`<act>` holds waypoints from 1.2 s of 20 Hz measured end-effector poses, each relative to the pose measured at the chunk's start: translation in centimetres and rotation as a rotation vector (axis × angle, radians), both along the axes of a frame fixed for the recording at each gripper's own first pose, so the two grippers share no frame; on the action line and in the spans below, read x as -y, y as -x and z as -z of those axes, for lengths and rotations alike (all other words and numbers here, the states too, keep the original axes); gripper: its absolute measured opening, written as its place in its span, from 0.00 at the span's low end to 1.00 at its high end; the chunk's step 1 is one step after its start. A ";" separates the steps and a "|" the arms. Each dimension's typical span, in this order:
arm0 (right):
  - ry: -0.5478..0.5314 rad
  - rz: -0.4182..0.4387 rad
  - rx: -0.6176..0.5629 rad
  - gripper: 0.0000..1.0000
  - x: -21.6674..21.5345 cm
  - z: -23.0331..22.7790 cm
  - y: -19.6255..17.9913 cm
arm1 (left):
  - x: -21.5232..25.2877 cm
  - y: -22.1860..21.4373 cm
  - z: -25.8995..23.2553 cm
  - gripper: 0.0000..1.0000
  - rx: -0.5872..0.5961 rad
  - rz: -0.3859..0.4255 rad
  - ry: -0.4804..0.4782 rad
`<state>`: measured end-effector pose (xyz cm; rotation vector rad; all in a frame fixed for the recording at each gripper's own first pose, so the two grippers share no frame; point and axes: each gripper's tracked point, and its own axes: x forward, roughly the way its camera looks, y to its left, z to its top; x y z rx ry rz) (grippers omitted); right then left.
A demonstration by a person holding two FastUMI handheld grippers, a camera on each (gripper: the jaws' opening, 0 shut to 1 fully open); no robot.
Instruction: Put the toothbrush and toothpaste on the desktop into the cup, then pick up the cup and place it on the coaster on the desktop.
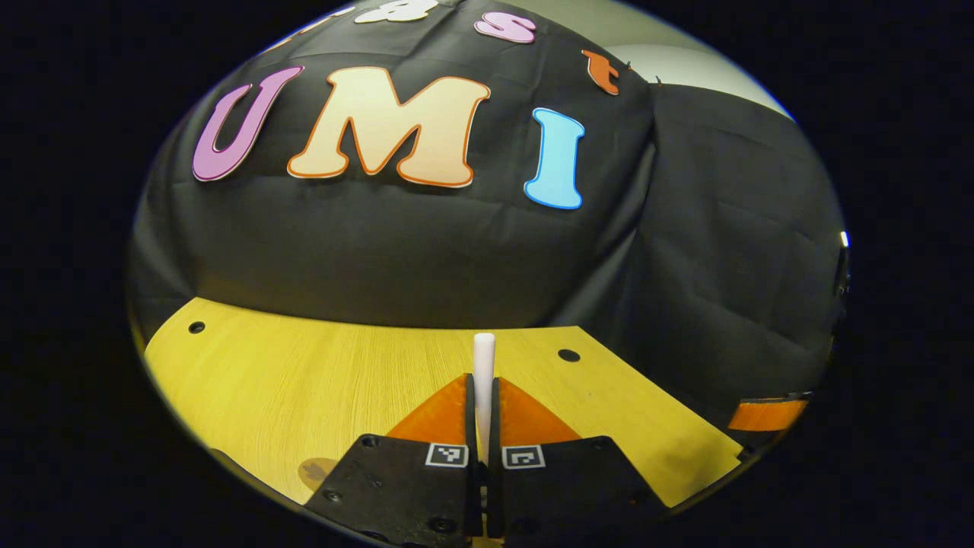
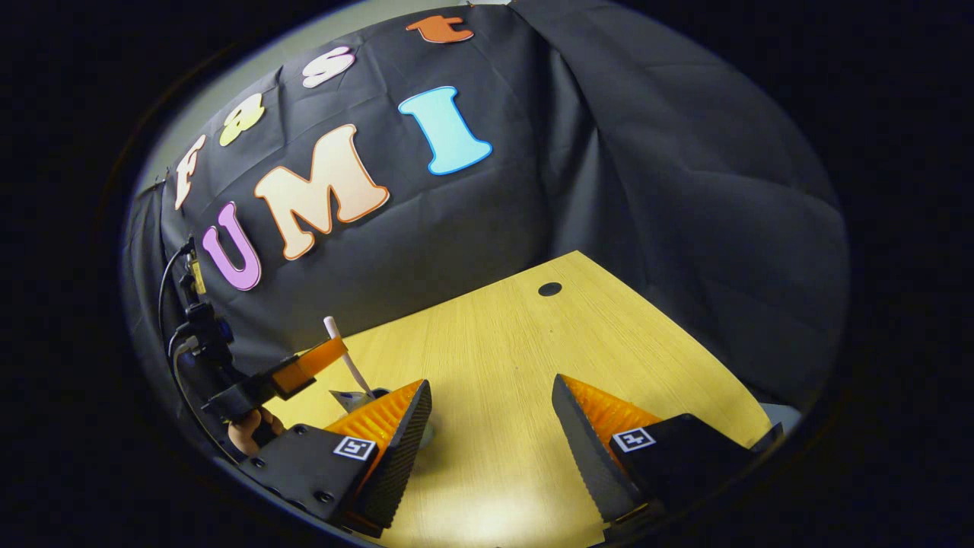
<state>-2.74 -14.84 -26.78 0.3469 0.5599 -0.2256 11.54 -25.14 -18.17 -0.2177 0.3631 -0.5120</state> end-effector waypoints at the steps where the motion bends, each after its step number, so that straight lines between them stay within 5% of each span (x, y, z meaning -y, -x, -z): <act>1: -0.003 -0.006 0.000 0.97 -0.2 -0.1 -0.1 | -0.1 0.4 0.1 0.02 -0.004 -0.003 0.001; 5: -0.015 -0.041 -0.010 0.90 -1.3 -0.2 -0.5 | -0.5 2.7 1.1 0.04 -0.045 0.004 -0.007; 7: -0.032 -0.064 -0.036 0.97 -2.1 0.1 -0.6 | -0.6 3.7 0.9 0.20 -0.067 0.005 0.005; 10: -0.080 -0.124 -0.106 0.99 -4.0 0.8 -0.7 | -2.8 4.5 0.4 0.87 -0.052 -0.060 -0.031; 16: -0.250 -0.275 -0.311 0.99 -9.4 1.7 -0.8 | -10.2 6.7 -2.1 0.95 0.015 -0.239 -0.086; 24: -0.237 -0.370 -0.594 0.99 -16.1 6.3 -0.8 | -22.2 8.6 -2.1 0.95 0.018 -0.355 -0.159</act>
